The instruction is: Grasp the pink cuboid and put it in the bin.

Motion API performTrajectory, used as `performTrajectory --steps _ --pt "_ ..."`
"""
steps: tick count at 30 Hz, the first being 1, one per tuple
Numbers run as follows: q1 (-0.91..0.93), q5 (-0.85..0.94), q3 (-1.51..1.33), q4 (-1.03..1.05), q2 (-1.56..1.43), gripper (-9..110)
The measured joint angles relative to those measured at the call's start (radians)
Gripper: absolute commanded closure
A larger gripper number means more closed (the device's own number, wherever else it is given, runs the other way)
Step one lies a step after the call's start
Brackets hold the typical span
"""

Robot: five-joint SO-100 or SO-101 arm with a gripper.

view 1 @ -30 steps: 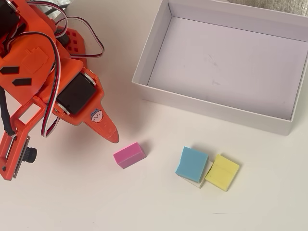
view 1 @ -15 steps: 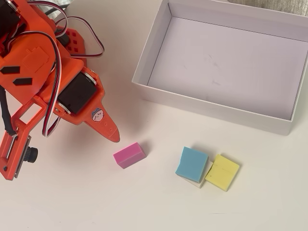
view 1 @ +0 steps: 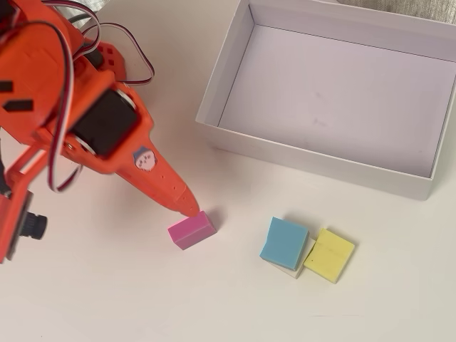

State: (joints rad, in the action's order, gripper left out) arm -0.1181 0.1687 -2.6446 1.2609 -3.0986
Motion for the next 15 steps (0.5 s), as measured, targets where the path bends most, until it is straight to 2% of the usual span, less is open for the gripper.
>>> performTrajectory --steps 4,9,15 --pt "-0.044 -0.103 0.351 0.091 0.224 86" --pt "-0.141 -0.324 0.742 0.278 0.505 86" --pt "-0.227 -0.584 0.831 0.394 0.673 81"
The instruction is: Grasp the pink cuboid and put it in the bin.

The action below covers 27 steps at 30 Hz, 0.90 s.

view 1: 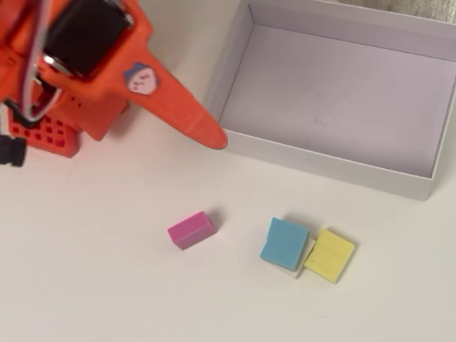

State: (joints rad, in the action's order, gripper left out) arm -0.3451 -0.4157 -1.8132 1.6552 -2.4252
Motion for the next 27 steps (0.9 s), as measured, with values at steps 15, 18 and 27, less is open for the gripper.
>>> performTrajectory --steps 15,18,27 --pt "0.095 -0.106 -0.178 -0.038 0.209 81" --pt "0.140 -0.075 -0.230 -0.077 0.252 81" --pt "0.224 0.014 -0.360 -0.183 0.345 81"
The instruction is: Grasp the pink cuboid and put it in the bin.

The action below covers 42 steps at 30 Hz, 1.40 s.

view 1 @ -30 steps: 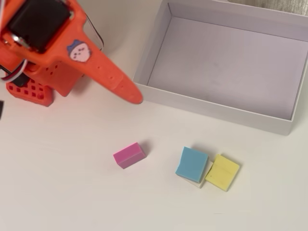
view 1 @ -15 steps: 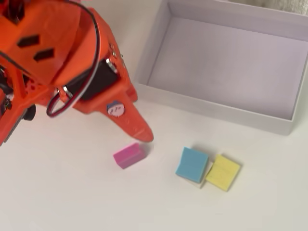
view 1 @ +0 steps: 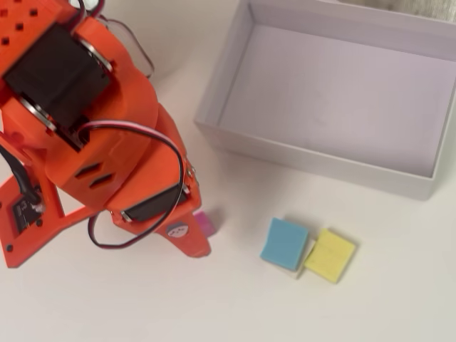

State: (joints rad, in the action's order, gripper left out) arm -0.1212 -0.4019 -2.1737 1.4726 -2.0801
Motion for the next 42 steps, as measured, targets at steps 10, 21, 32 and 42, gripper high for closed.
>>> performTrajectory --steps 10,21,32,42 --pt "0.064 0.089 -0.095 -0.089 0.040 81" --pt "0.064 0.112 -0.135 -0.175 0.091 82" --pt "0.066 0.115 -0.163 -0.227 0.101 93" --pt "0.066 0.118 -0.178 -0.250 0.103 110"
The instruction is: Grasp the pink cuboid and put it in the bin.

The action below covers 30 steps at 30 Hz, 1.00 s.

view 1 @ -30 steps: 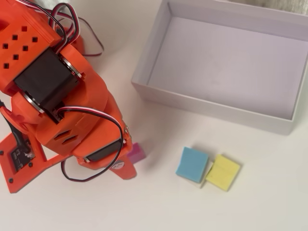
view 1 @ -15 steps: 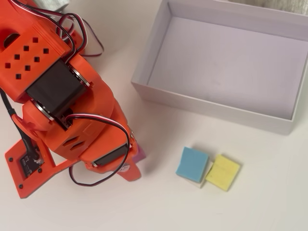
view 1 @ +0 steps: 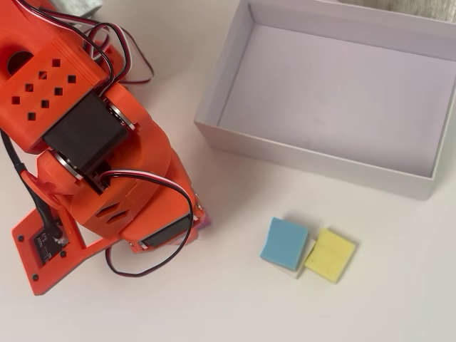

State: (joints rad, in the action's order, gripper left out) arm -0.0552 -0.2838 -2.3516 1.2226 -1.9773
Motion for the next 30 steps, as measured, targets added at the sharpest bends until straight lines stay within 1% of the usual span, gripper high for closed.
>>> performTrajectory --steps 13,16,19,22,25,27,30 --pt "0.011 0.055 0.005 -0.009 -0.029 110" --pt "0.026 0.114 0.123 0.071 -0.103 110" --pt "-0.006 0.195 0.291 0.156 -0.212 110" --pt "-0.100 0.276 0.474 0.221 -0.331 110" --pt "-0.253 0.362 0.629 0.284 -0.434 110" --pt "-0.391 0.405 0.689 0.313 -0.489 110" --pt "-0.572 0.449 0.703 0.331 -0.543 110"
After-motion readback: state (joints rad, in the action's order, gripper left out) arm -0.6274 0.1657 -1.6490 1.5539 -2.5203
